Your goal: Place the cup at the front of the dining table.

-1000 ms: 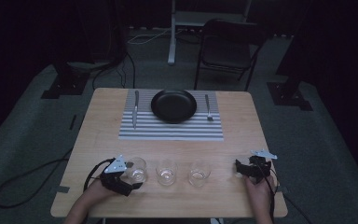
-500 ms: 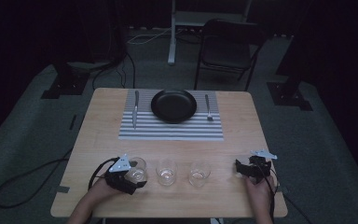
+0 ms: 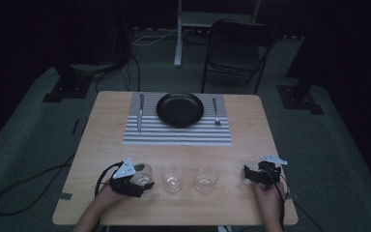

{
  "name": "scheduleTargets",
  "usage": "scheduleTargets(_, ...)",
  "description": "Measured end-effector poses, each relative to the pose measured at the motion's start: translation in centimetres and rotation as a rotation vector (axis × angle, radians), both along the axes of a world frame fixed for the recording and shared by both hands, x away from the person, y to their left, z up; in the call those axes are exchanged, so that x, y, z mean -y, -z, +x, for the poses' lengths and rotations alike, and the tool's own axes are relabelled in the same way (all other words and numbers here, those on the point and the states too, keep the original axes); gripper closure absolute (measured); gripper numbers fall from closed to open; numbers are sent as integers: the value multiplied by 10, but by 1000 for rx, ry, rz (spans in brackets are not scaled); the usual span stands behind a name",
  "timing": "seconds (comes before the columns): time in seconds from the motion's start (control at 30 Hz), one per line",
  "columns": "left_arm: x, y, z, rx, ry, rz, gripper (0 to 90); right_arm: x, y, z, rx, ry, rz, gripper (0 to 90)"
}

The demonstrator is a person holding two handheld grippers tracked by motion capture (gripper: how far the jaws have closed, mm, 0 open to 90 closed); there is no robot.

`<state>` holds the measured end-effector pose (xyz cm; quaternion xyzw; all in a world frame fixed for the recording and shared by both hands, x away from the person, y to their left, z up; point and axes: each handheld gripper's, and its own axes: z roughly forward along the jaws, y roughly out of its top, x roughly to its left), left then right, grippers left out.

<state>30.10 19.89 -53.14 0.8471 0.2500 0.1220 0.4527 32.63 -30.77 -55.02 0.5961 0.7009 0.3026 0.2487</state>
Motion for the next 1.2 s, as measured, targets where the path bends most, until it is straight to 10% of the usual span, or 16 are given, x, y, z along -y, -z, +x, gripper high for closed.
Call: scheduleTargets(1.2, -2, -17, 20, -13, -206, 25, 201, 0, 0, 0, 0, 0, -1, 118)
